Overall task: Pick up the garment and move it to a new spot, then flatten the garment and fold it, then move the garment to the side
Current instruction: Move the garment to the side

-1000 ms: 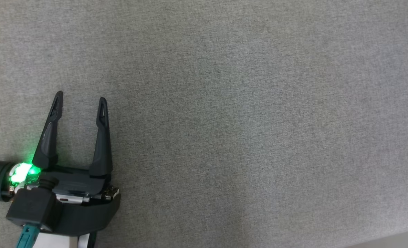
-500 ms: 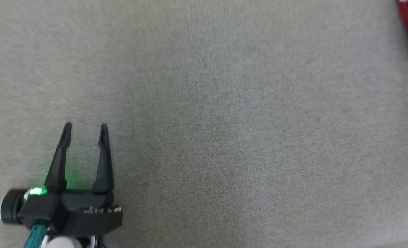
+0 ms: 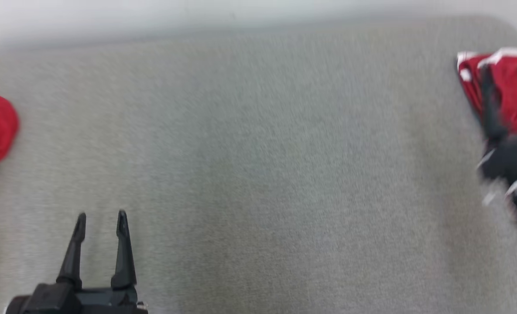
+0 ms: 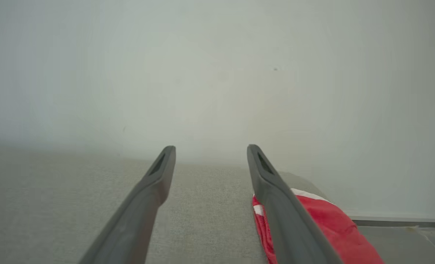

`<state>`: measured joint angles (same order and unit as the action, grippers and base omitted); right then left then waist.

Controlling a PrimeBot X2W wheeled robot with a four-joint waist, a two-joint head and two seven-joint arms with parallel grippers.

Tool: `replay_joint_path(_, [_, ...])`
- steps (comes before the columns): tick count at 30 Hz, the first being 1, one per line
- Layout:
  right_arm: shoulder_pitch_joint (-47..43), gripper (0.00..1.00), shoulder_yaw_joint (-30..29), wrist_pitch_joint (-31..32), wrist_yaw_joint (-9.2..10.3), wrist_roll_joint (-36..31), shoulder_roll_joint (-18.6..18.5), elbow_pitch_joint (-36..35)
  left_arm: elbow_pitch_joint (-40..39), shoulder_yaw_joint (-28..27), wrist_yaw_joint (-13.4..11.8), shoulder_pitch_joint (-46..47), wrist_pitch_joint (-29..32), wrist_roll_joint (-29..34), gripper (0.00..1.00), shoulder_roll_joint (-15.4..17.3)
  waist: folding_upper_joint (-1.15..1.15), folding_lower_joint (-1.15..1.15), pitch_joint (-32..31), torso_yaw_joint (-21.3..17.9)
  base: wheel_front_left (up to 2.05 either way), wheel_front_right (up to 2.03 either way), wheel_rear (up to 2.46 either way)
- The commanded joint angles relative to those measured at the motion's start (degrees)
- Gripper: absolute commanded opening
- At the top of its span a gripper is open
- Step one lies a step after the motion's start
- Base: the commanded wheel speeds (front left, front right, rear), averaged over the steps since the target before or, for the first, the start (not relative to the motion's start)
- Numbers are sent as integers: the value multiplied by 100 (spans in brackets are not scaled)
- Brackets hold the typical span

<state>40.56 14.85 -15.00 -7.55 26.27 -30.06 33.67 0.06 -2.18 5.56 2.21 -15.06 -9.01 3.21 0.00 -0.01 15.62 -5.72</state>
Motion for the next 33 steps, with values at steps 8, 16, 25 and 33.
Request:
replay_joint_path(8, [-2068, 100, -810, -23, 14, -466, 989, -1282, 205, -12, 37, -281, -17, -49, 100, -29, 0, 1, -898, 477, 0, 0, 0])
replay_joint_path(16, [-3451, 100, -1086, 14, 14, -741, 1791, -2168, 371, -60, 58, -463, -17, -62, 100, -32, 0, 1, -1171, 482, 0, 0, 0])
replay_joint_path(25, [-4336, 100, -1254, 122, 14, -949, 2286, -2729, 529, -75, 74, -605, -17, -98, 100, -34, 0, 1, -1436, 463, 0, 0, 0])
replay_joint_path(33, [-4535, 100, -1276, 194, 14, -1065, 2378, -2740, 654, -42, 79, -680, -17, -80, 100, -35, 0, 1, -1558, 520, 0, 0, 0])
